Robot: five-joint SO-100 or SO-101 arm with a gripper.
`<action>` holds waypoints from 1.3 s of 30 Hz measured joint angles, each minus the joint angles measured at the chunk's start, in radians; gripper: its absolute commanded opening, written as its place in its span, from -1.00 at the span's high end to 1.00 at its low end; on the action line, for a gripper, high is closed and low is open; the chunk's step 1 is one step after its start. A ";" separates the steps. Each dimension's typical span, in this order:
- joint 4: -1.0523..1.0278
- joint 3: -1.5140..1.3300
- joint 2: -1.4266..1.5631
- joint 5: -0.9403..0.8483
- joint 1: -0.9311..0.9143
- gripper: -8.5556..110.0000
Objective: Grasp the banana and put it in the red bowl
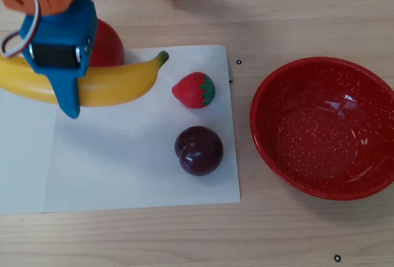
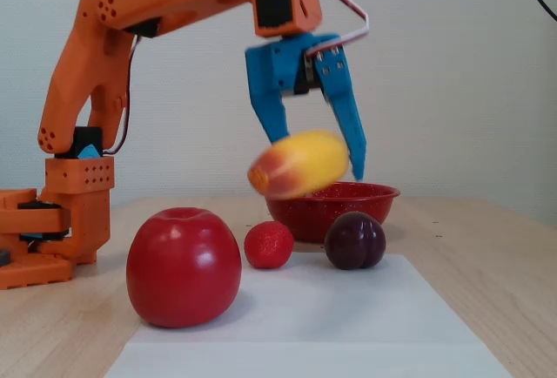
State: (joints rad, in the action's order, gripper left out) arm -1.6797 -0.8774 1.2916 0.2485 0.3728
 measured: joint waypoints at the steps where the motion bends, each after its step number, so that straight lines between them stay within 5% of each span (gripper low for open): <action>1: -0.002 -0.015 0.031 -0.011 -0.008 0.85; 39: -0.014 0.026 0.206 -0.351 -0.859 0.85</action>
State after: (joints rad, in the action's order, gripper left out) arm -1.6935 -0.8514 1.4972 -0.1028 -0.4863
